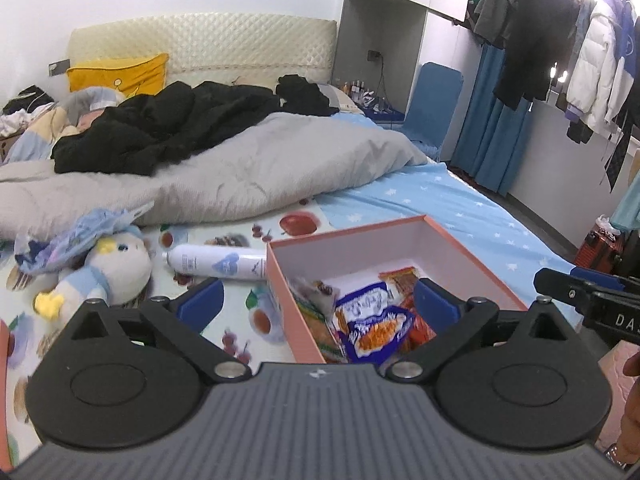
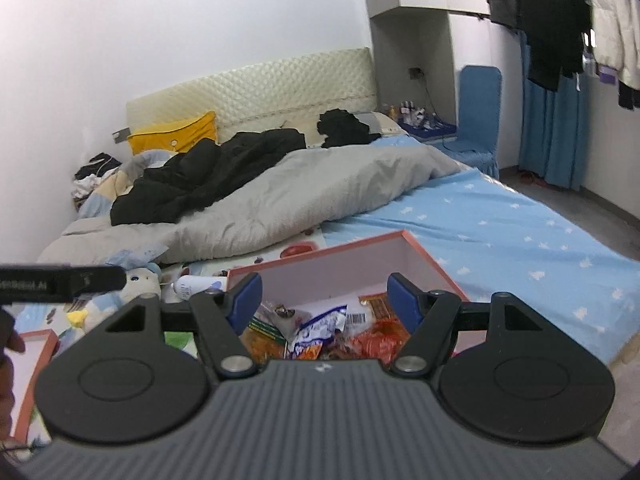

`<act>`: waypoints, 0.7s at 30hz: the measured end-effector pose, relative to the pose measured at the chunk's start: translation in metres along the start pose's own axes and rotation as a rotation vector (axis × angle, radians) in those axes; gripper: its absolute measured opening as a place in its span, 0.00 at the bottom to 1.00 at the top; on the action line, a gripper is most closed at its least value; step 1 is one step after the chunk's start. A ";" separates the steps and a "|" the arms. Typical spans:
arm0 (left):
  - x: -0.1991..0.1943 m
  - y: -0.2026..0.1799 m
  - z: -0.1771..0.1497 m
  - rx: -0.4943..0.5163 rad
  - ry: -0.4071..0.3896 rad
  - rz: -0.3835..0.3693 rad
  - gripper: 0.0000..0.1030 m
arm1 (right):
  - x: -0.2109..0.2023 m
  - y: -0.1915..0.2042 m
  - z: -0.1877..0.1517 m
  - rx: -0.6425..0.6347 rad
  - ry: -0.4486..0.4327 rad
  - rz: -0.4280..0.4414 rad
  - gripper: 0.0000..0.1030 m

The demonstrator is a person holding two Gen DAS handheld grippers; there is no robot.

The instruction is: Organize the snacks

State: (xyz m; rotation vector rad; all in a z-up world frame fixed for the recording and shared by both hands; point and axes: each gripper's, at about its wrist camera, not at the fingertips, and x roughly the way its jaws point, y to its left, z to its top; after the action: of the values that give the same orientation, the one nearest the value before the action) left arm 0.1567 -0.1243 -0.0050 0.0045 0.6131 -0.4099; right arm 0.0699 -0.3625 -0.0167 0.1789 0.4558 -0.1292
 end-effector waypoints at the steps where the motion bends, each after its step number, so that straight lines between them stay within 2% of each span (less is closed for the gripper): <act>1: -0.001 0.000 -0.004 -0.005 0.008 0.004 0.99 | -0.001 0.001 -0.002 -0.011 0.005 -0.004 0.69; 6: -0.005 -0.001 -0.021 -0.025 0.036 -0.001 0.99 | -0.009 0.001 -0.014 -0.016 0.010 -0.015 0.69; 9: -0.008 -0.003 -0.027 0.024 0.035 0.019 0.99 | -0.016 0.007 -0.021 -0.061 0.003 -0.057 0.69; 11: -0.012 -0.001 -0.028 0.036 0.035 0.023 0.99 | -0.022 0.009 -0.023 -0.074 0.007 -0.051 0.69; 21: -0.023 -0.001 -0.036 -0.006 0.042 0.030 0.99 | -0.032 0.007 -0.037 -0.071 0.038 -0.051 0.69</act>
State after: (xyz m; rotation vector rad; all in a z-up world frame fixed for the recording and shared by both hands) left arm 0.1196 -0.1119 -0.0220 0.0170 0.6545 -0.3794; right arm 0.0269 -0.3456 -0.0337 0.1008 0.5025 -0.1593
